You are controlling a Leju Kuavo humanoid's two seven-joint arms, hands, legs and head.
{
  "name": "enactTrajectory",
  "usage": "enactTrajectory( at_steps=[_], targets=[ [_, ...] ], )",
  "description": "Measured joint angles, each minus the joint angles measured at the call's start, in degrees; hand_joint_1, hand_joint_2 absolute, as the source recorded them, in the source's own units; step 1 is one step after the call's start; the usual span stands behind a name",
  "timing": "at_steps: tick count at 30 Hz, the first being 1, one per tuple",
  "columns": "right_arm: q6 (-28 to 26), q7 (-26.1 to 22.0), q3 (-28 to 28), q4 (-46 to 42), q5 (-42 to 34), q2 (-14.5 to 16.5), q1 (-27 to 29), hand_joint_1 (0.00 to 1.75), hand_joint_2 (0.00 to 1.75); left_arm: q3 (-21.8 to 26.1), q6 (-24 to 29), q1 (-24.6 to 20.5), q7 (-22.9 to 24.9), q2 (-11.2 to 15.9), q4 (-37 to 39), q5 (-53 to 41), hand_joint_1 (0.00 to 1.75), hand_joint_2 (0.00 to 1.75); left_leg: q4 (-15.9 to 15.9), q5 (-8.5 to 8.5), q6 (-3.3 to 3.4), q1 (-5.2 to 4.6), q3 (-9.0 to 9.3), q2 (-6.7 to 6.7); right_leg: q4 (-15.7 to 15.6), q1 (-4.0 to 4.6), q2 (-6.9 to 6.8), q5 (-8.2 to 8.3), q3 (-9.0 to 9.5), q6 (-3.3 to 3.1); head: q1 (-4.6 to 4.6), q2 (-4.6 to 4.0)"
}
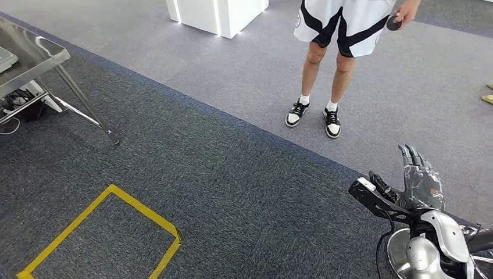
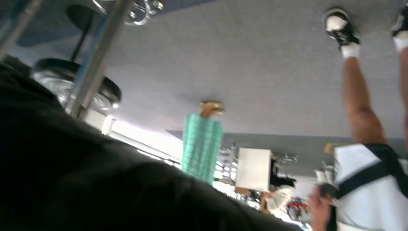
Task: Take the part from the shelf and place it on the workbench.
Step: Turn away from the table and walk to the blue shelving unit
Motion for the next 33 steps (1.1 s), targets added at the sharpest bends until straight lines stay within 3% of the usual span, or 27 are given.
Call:
enactTrajectory(
  at_steps=[1, 2, 4, 6, 8, 10, 12, 14, 16, 17, 18, 20, 21, 22, 25, 27, 29, 31, 32, 33],
  targets=[
    [0.08, 0.06, -0.14, 0.25, 0.0, 0.1, 0.33, 0.0, 0.0, 0.05, -0.38, 0.12, 0.02, -0.14, -0.39, -0.04, 0.0, 0.44, 2.28, -0.71, 0.35, -0.14, -0.51, -0.17, 0.04, 0.34, 0.66, 0.31, -0.36, -0.14, 0.0, 0.0],
    [0.14, 0.13, -0.36, 0.5, -0.01, 0.16, 0.71, 0.0, 0.0, 0.1, -0.7, 0.22, 0.04, -0.26, -0.82, -0.1, 0.0, 0.87, 2.43, -0.24, 0.85, -0.39, 0.0, -0.25, 0.07, 0.65, 1.35, 0.56, -0.65, -0.24, 0.0, 0.0],
    [0.2, 0.22, -0.93, 0.98, -0.02, 0.2, 1.42, 0.0, 0.0, 0.21, -1.24, 0.39, 0.05, -0.39, -1.65, -0.31, 0.0, 1.75, -3.56, 3.12, 2.33, -1.28, 3.99, -1.18, 0.15, 1.02, 2.69, 0.86, -0.76, -0.33, 0.01, 0.0],
    [0.23, 0.31, -1.44, 1.54, -0.03, 0.36, 1.99, 0.0, 0.0, 0.34, -1.59, 0.63, 0.05, -0.31, -2.55, -0.52, 0.0, 1.75, -11.31, 5.56, 3.91, -2.02, 8.55, -3.52, 0.2, 0.96, 3.82, 1.08, -0.79, -0.18, 0.04, 0.0],
    [0.34, 0.37, -1.97, 2.2, -0.05, 0.69, 2.52, 0.0, 0.0, 0.44, -1.88, 0.75, 0.03, -0.25, -3.31, -0.69, 0.0, 1.75, -14.53, 5.96, 4.54, -2.36, 10.3, -4.71, 0.13, 0.44, 4.83, 1.41, -1.1, 0.27, 0.03, 0.0],
    [0.55, 0.4, -2.65, 2.67, -0.08, 0.92, 2.99, 0.0, 0.0, 0.45, -2.07, 0.55, -0.02, -0.43, -3.79, -0.87, 0.0, 1.75, -16.19, 6.5, 4.5, -2.4, 10.96, -3.74, -0.04, 0.12, 5.39, 1.67, -1.27, 0.76, -0.01, 0.0],
    [0.75, 0.39, -3.51, 2.95, -0.11, 0.99, 3.17, 0.0, 0.0, 0.47, -2.2, 0.46, -0.06, -0.67, -4.23, -1.02, 0.0, 1.75, -18.38, 7.19, 4.44, -2.12, 11.94, -2.3, 1.61, 0.15, 3.61, 0.46, -2.24, 1.22, 0.04, 0.0],
    [0.94, 0.39, -4.24, 3.3, -0.13, 1.06, 3.23, 0.0, 0.0, 0.58, -2.25, 0.6, -0.08, -0.85, -4.49, -1.05, 0.0, 1.75, -19.25, 7.48, 4.32, -1.92, 12.32, -0.87, 7.36, -0.27, 1.38, -2.61, -5.3, 1.99, 0.08, 0.0],
    [1.07, 0.39, -4.73, 3.84, -0.13, 1.26, 3.54, 0.0, 0.0, 0.87, -2.24, 0.68, -0.09, -1.02, -4.63, -1.04, 0.0, 1.75, -19.03, 7.3, 4.06, -1.78, 12.2, 0.44, 13.43, -1.14, 0.9, -4.6, -8.69, 3.02, 0.07, 0.0],
    [1.09, 0.38, -4.96, 4.15, -0.13, 1.39, 3.71, 0.0, 0.0, 1.04, -2.24, 0.68, -0.1, -1.11, -4.67, -1.03, 0.0, 1.75, -18.76, 7.09, 3.77, -1.61, 12.1, 1.08, 14.33, -1.59, 0.75, -4.19, -9.37, 3.55, 0.07, 0.0],
    [1.1, 0.38, -5.11, 4.39, -0.13, 1.49, 3.81, 0.0, 0.0, 1.18, -2.24, 0.65, -0.12, -1.2, -4.71, -1.01, 0.0, 1.75, -18.3, 6.78, 3.38, -1.35, 11.96, 1.69, 13.22, -2.0, 0.49, -2.85, -9.0, 4.09, 0.07, 0.0],
    [1.1, 0.35, -5.29, 4.72, -0.13, 1.61, 3.85, 0.0, 0.0, 1.29, -2.24, 0.55, -0.19, -1.32, -4.73, -0.92, 0.0, 1.75, -16.69, 5.78, 2.35, -0.63, 11.55, 2.8, 7.05, -2.66, -0.91, 0.67, -6.07, 5.31, 0.07, 0.0],
    [1.11, 0.33, -5.33, 4.85, -0.13, 1.67, 3.86, 0.0, 0.0, 1.33, -2.24, 0.48, -0.22, -1.34, -4.81, -0.87, 0.0, 1.75, -15.62, 5.07, 1.72, -0.47, 11.22, 3.2, 4.36, -2.71, -1.48, 1.7, -4.82, 5.53, 0.08, 0.0],
    [1.12, 0.31, -5.39, 4.97, -0.13, 1.75, 3.84, 0.0, 0.0, 1.36, -2.24, 0.39, -0.25, -1.33, -4.92, -0.83, 0.0, 1.75, -14.78, 4.43, 1.17, -0.35, 10.93, 3.5, 2.95, -2.58, -1.79, 2.0, -4.13, 5.25, 0.06, 0.0],
    [1.13, 0.15, -5.61, 5.22, -0.11, 2.05, 3.81, 0.0, 0.0, 1.41, -2.24, 0.08, -0.27, -1.39, -5.17, -0.78, 0.0, 1.75, -13.91, 3.53, 0.02, -0.13, 10.81, 4.23, 3.41, -1.83, -0.69, 1.41, -4.42, 3.07, -0.03, 0.0],
    [1.13, 0.08, -5.73, 5.26, -0.11, 2.13, 3.78, 0.0, 0.0, 1.42, -2.24, -0.04, -0.28, -1.52, -5.17, -0.75, 0.0, 1.75, -12.38, 2.18, -0.35, 0.21, 10.47, 3.31, 3.46, -1.62, 0.11, 1.54, -4.61, 2.22, -0.05, 0.0],
    [1.14, 0.03, -5.78, 5.28, -0.11, 2.21, 3.68, 0.0, 0.0, 1.44, -2.25, 0.03, -0.3, -1.57, -5.18, -0.71, 0.0, 1.75, -6.67, -1.51, -0.25, 0.26, 7.98, 1.27, 3.41, -1.31, 0.88, 1.78, -4.82, 1.66, -0.05, 0.0],
    [1.23, -0.03, -5.78, 5.39, -0.11, 2.37, 3.62, 0.0, 0.0, 1.46, -2.27, 0.13, -0.33, -1.6, -5.18, -0.63, 0.0, 1.75, 0.84, -4.73, 0.36, -0.01, 4.24, 0.18, 3.41, -0.7, 1.82, 1.95, -5.1, 1.31, -0.04, -0.01],
    [1.29, -0.05, -5.78, 5.49, -0.11, 2.44, 3.62, 0.0, 0.0, 1.47, -2.28, 0.17, -0.34, -1.6, -5.19, -0.6, 0.0, 1.75, 2.76, -4.87, 0.82, -0.25, 3.13, -0.04, 3.41, -0.4, 2.39, 2.01, -5.18, 1.17, -0.04, 0.0],
    [1.35, -0.05, -5.78, 5.59, -0.11, 2.47, 3.62, 0.0, 0.0, 1.48, -2.29, 0.2, -0.36, -1.6, -5.19, -0.56, 0.0, 1.75, 2.5, -3.85, 1.36, -0.57, 3.02, -0.22, 3.41, -0.16, 3.01, 2.06, -5.22, 1.08, -0.04, 0.0]
  ],
)
